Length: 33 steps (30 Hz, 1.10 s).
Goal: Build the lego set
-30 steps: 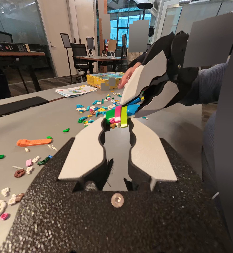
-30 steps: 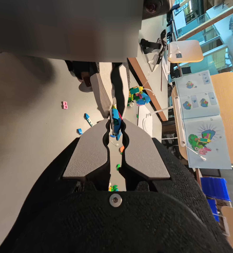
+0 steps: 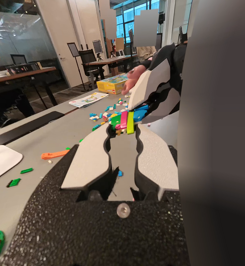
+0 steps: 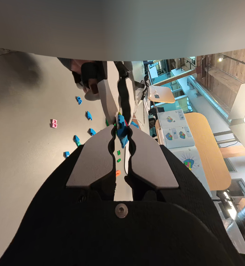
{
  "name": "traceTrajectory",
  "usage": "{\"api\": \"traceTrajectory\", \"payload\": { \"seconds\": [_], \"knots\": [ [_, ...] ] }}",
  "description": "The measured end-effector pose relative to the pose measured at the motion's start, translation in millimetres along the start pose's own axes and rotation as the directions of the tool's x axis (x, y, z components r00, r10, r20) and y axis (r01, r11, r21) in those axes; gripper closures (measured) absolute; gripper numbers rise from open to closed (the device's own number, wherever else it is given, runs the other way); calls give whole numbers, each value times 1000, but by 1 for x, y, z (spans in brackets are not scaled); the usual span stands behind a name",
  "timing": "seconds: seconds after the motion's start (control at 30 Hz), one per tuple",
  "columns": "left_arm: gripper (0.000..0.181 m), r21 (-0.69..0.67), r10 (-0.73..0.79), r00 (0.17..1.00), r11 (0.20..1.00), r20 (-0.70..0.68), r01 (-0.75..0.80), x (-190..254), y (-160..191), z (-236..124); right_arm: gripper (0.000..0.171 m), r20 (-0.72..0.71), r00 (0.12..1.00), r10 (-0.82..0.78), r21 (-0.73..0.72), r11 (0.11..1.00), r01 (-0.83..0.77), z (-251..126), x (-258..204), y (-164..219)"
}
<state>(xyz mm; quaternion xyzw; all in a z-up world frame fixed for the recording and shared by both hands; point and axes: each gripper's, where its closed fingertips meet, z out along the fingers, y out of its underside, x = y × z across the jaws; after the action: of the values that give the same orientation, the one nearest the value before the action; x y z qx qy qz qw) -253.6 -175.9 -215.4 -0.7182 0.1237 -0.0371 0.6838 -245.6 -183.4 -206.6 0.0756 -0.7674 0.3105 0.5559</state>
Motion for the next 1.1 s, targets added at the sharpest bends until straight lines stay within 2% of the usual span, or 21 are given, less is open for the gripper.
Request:
{"api": "traceTrajectory", "payload": {
  "seconds": [0.3,0.5,0.8,0.93,1.1],
  "knots": [
    [149,25,-173,980,984,-94,176,4,2,4,158,98,994,44,-75,997,-36,-3,0,1],
    [149,38,-137,982,989,-132,143,9,4,4,150,122,988,96,-104,991,-83,-4,-1,-1],
    [149,64,-65,985,995,-160,77,15,0,0,145,73,994,85,-78,994,-80,-6,-1,-10],
    [150,61,-73,985,995,-156,83,14,-1,-1,145,57,995,76,-73,995,-72,-6,1,-11],
    [149,39,-152,973,986,-172,160,14,-4,-2,148,33,996,81,-48,996,-79,-7,4,-13]
  ]
}}
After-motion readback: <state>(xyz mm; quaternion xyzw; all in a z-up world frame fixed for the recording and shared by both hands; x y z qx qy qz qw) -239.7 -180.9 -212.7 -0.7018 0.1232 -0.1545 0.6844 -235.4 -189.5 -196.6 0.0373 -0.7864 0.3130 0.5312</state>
